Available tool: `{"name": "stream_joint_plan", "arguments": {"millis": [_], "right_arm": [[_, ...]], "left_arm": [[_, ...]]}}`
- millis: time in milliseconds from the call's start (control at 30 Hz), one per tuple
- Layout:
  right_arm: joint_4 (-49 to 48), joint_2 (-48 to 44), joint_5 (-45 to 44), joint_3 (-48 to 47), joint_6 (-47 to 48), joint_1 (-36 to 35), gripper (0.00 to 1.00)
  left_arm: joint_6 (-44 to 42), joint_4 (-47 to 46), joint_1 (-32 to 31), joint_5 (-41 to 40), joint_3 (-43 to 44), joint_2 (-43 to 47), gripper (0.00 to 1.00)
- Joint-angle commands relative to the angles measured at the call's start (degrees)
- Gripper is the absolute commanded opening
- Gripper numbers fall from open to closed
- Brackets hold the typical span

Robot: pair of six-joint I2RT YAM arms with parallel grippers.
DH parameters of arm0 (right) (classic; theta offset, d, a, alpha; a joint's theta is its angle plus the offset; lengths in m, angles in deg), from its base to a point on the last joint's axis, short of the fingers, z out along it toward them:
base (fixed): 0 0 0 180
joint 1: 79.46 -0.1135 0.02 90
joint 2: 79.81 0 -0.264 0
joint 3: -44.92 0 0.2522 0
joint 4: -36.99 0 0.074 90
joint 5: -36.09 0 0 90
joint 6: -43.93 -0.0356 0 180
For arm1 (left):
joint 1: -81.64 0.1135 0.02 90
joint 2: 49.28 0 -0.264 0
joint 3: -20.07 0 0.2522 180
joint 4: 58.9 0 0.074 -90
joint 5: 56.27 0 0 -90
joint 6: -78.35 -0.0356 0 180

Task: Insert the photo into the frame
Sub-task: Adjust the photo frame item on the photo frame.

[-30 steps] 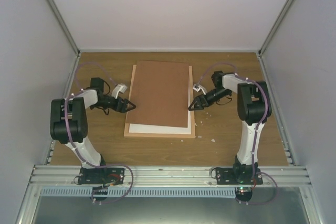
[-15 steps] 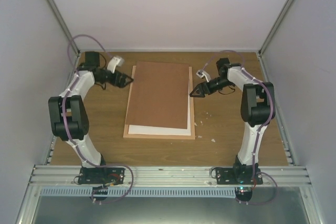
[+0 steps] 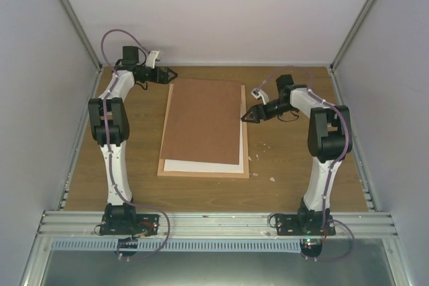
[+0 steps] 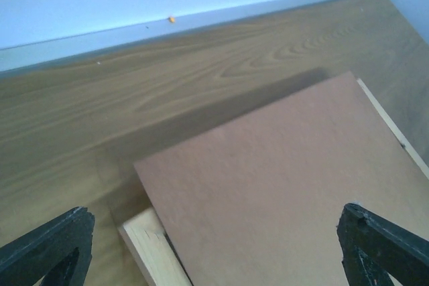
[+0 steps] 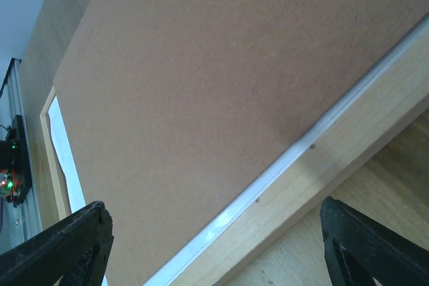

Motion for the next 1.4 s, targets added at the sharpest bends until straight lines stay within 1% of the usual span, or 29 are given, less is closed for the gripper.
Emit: {"name": "stream_joint_plan", "arguments": {"millis": [0,67,100,233,333,467,567,667,833,900,1033,1367], "right_arm": [[-3.33,-3.01,0.81,3.09,-1.35,0.63,0.84],[-4.13,-3.9,0.39,4.9,-1.41,0.76,0.84],[-4.43,-4.29,0.05,5.84,-1.3,0.77,0.84],[-5.44,-5.54,-3.04,8.77,-0.84,0.73,0.84],[-6.19,-6.64,-5.34,10.72,-0.37,0.76,0.81],[-5.53,-8.35,-4.48,11.91,-0.01,0.7,0.77],[-5.78,-9.77,-4.1,13.14,0.0,0.69,0.77],[-6.58,-10.65,-4.52,14.49,0.08,0.69,0.77],[-7.79,-11.3,-4.6,16.09,-0.22,0.68,0.73],[-8.31,-11.49,-4.84,16.53,-0.41,0.64,0.72],[-8.71,-11.74,-4.8,17.18,-0.57,0.7,0.73],[-9.72,-11.09,-4.21,18.69,-0.55,0.64,0.72]], "left_arm": [[7.35,-1.39,-0.41,3.43,9.07,-6.28,0.99],[8.71,-1.28,-0.52,3.91,9.57,-6.95,0.99],[8.48,-1.29,-0.63,3.89,8.51,-6.39,0.99],[6.66,-1.64,-1.02,1.04,-1.78,0.25,0.99],[6.21,0.14,-1.43,-1.8,-8.57,6.22,0.99],[6.3,2.33,-1.71,-3.53,-17.68,14.02,0.99],[5.8,4.94,-1.95,-4.66,-21.27,16.57,0.99],[5.15,7.76,-2.41,-5.61,-22.79,17.02,0.99],[4.42,10.86,-2.65,-6.91,-22.75,16.46,0.99],[4.25,11.36,-4.48,-7.53,-22.66,16.28,0.99],[4.28,11.61,-5.56,-8.1,-23.14,15.87,0.99],[5.22,11.35,-6.5,-9.63,-24.65,15.4,0.99]]}}
